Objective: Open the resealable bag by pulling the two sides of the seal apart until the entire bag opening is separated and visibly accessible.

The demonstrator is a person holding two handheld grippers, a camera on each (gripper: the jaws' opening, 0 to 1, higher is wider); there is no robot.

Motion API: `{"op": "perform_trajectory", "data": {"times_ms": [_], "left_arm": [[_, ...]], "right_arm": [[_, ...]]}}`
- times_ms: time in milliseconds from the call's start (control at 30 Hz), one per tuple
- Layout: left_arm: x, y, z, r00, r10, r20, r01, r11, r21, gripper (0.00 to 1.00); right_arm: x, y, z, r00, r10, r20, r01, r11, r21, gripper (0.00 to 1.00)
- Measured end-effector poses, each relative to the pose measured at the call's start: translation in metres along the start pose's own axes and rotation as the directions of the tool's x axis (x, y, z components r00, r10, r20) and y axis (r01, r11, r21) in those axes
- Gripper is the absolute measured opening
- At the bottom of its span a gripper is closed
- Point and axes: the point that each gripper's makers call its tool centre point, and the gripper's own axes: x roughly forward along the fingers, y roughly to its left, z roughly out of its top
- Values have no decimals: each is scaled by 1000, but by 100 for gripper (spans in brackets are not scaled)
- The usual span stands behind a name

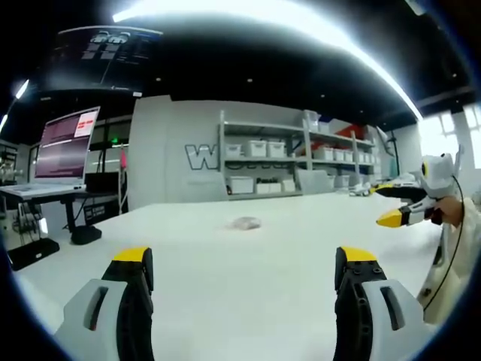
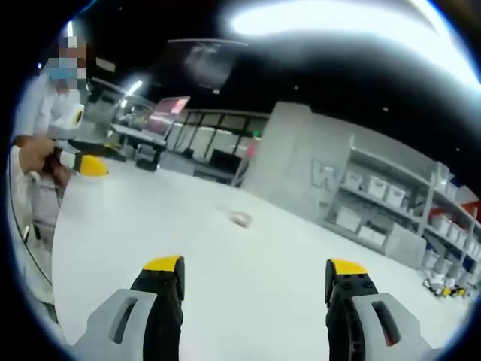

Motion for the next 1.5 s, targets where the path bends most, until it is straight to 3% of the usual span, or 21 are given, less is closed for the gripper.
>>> {"op": "perform_trajectory", "data": {"times_ms": [333, 567, 967, 1200, 1500], "left_arm": [[0, 0, -1, 1000, -1, -2, 1, 1000, -2, 100], [-2, 2, -2, 1000, 3, -3, -3, 1000, -2, 100], [-3, 3, -4, 1000, 5, -8, -5, 1000, 0, 100], [-3, 5, -4, 1000, 9, -8, -9, 1000, 1, 100], [-3, 4, -4, 1000, 6, -9, -6, 1000, -1, 100]], "right_arm": [[8, 0, 4, 1000, 10, 12, -10, 1000, 9, 77], [10, 3, 5, 999, 22, 28, -24, 997, 80, 76], [19, 6, 8, 999, 33, 32, -36, 994, 102, 76], [22, 3, 6, 999, 31, 43, -38, 984, 174, 76], [24, 2, 4, 999, 28, 34, -34, 983, 180, 75]]}}
